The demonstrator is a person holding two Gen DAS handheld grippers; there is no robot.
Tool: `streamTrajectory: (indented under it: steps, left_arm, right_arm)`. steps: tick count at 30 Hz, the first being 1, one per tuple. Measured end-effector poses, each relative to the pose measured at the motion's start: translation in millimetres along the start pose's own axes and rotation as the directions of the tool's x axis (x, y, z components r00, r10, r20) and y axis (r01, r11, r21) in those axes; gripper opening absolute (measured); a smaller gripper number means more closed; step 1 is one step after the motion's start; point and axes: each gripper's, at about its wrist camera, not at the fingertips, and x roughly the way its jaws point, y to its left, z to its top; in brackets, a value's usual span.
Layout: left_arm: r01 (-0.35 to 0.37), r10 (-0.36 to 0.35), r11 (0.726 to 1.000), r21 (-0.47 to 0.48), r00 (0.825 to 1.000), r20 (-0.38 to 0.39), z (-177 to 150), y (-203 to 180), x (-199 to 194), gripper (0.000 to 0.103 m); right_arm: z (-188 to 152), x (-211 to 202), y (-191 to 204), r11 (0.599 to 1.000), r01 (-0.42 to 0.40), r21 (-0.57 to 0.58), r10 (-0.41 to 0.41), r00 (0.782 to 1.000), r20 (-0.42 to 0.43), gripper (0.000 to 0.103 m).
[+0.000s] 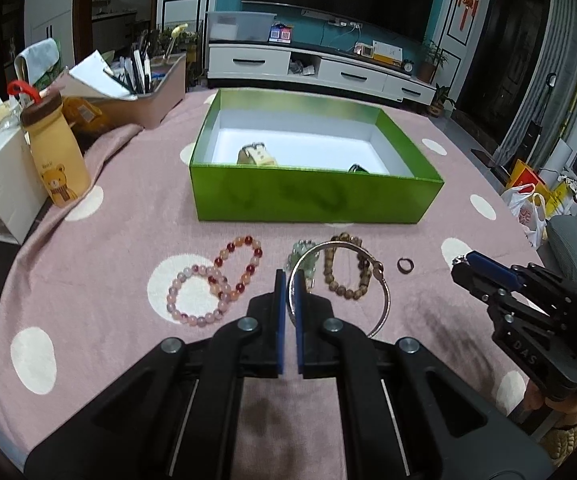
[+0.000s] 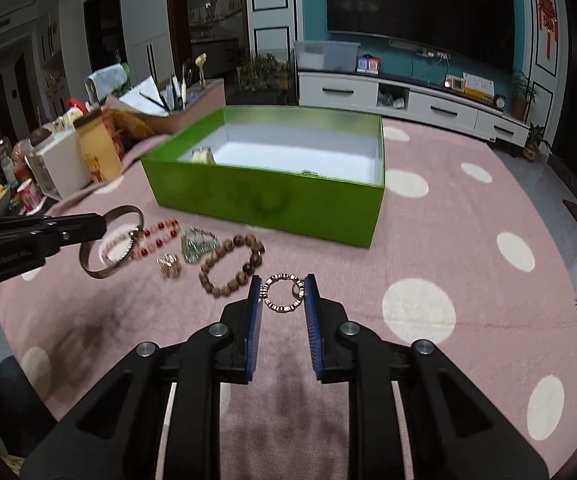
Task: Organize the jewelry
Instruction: 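Carry the bangle and ring into the green box and open both grippers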
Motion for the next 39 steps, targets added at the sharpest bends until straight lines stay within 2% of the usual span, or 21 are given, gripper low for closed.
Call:
streamTrajectory:
  steps: [13,23,29,35,39]
  left_arm:
    - [-0.018,0.014,0.999,0.047,0.996,0.085,46,-15,0,0.003]
    - [-0.066,0.057,0.995,0.071,0.991,0.118,98,-15,36,0.003]
    - [-0.123,0.118,0.991,0.055,0.99,0.079,131,-6,80,0.003]
    - [-0.177,0.176,0.982,0.06,0.984,0.016,142,1,121,0.003]
    - [-0.2,0.201,0.977,0.069,0.98,-0.004,143,3,134,0.003]
  right_arm:
    - [36,-5,-11,1.0,0.004,-0.003,-0.004,0.996,0.092,0.021]
    - [78,13,-29,1.0,0.007,0.03,-0.011,0.989,0.145,0.021]
    - [108,45,-34,0.998,0.004,0.059,-0.013,0.989,0.149,0.021]
    - [122,81,-36,0.998,0.006,0.068,-0.013,0.994,0.108,0.021]
    - [128,104,-35,0.998,0.011,0.065,-0.016,0.997,0.077,0.021]
